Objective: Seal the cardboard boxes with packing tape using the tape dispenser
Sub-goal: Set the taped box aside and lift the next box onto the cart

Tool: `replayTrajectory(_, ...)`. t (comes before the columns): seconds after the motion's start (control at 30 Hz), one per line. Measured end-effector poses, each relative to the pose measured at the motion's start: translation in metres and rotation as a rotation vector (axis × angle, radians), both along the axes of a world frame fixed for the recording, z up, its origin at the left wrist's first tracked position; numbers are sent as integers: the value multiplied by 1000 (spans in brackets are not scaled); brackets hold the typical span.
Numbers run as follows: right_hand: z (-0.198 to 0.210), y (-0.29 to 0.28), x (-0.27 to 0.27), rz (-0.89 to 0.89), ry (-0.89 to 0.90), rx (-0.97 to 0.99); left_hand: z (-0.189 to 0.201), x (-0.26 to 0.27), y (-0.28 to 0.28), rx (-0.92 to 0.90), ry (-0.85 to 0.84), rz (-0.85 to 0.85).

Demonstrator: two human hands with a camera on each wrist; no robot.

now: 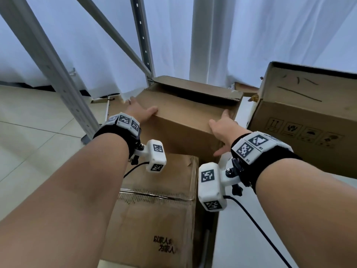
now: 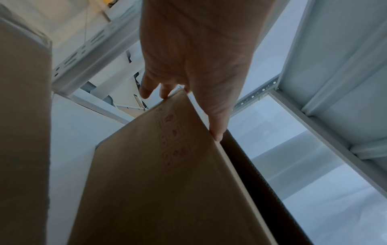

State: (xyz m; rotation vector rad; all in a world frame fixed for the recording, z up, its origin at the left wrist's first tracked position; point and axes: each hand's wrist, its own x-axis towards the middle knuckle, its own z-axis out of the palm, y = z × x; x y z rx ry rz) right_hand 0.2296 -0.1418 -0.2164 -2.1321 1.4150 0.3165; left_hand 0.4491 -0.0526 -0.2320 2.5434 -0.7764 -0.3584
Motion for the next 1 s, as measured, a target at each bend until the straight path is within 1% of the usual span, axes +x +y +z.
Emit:
replayTrajectory(0.07,-3,-4,-1,8,3,-39,2,6,3,-25,22,45)
replayTrajectory(0.1,-3,-2,-4,-1,-41,-30,1,10,7,-18,27,77)
replayTrajectory(0.13,-6,0,-5,-54,-95,2,0,12,12,-13,32,102)
replayTrajectory(0.17,-5,-1,-5,-66,-140,-14,-2,12,17,-18,45,127)
replayTrajectory(0.2,-3,1,-4,-80,-151,-27,-4,10,21,-40,67,143)
replayTrajectory(0.23,-5,4,-6,-53,-135,-50,-7,7,27,-72,111,161)
replayTrajectory(0.27,-7,6,-8,-90,-189,-58,-9,4,33,-120,158,174)
replayTrajectory(0.3,-8,3,-8,-191,-315,-35,-16,7,36,-167,201,201)
replayTrajectory(0.37,-20,2,-9,-295,-465,-19,-20,8,46,-259,247,249)
replayTrajectory(0.4,-25,3,-7,-374,-548,-3,-15,0,54,-296,254,267)
replayTrajectory(0.43,-28,6,-5,-492,-655,41,-11,-8,62,-314,249,280)
replayTrajectory(0.47,-26,13,-7,-567,-729,96,-9,-14,68,-314,238,288)
replayTrajectory(0.53,-21,22,-12,-600,-770,133,-10,-24,80,-336,210,302)
replayTrajectory(0.63,3,37,-17,-550,-861,162,5,-34,102,-481,152,301)
replayTrajectory(0.7,29,49,-21,-495,-908,117,27,-40,118,-580,158,310)
replayTrajectory(0.77,56,58,-26,-450,-955,61,50,-48,129,-638,149,306)
replayTrajectory(0.87,93,77,-44,-412,-973,-15,85,-68,149,-674,102,299)
replayTrajectory(1.0,129,106,-84,-409,-995,-2,131,-109,183,-613,20,277)
